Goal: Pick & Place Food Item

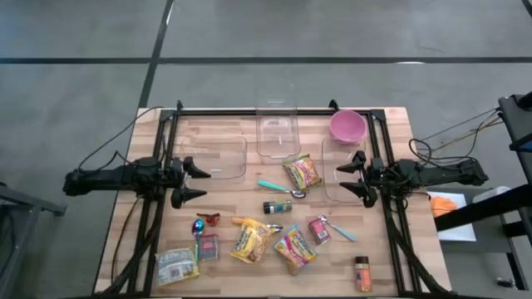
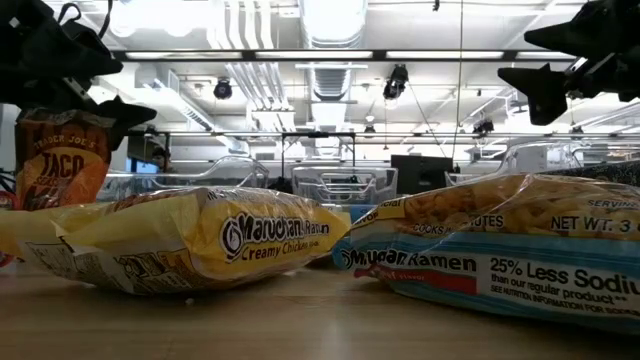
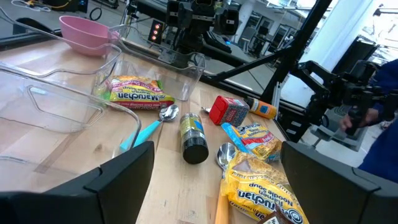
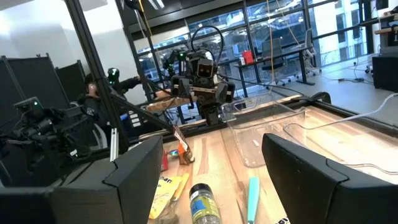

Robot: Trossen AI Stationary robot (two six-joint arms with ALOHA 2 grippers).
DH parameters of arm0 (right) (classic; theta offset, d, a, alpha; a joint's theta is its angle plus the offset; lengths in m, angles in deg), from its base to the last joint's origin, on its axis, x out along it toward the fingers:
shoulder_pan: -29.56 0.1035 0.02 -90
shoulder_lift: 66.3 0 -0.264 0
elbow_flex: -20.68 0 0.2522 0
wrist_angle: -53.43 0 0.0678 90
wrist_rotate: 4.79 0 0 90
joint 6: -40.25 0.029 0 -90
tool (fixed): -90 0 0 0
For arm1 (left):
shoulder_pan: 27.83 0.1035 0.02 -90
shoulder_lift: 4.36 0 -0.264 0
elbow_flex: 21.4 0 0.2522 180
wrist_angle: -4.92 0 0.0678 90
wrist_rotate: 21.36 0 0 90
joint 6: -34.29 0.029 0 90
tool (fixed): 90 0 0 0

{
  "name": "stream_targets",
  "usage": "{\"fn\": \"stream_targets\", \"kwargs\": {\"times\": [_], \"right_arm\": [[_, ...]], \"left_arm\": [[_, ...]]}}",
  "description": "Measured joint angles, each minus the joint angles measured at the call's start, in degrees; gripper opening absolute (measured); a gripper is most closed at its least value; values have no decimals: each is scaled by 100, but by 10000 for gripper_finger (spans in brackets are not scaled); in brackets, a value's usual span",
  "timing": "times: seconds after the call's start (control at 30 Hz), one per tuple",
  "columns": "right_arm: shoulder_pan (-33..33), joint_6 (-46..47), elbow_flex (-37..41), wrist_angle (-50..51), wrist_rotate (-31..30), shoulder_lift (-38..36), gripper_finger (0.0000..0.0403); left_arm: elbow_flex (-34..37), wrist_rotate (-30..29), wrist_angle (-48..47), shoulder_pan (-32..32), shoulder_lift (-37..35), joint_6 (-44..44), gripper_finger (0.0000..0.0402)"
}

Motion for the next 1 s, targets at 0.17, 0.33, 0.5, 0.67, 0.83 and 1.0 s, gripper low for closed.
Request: {"fn": "stream_targets", "kwargs": {"times": [0.17,0.33,0.5,0.67,0.83,1.0], "right_arm": [[-2,1,1,-73,-2,0,271],[-2,29,1,-519,-9,-2,271],[0,641,-1,-779,-9,-4,271],[-2,1796,1,-922,-60,0,271],[-2,1595,1,-1519,-118,0,271],[-2,851,-526,-879,-116,2,271]], "left_arm": [[0,-1,0,-1,1,0,358],[2,-94,18,-2,2,370,358],[34,-400,551,-1,1,412,358],[28,-423,1127,0,2,-306,358],[26,-882,1791,-2,2,-479,358],[17,-1844,2567,9,2,-1449,358]]}}
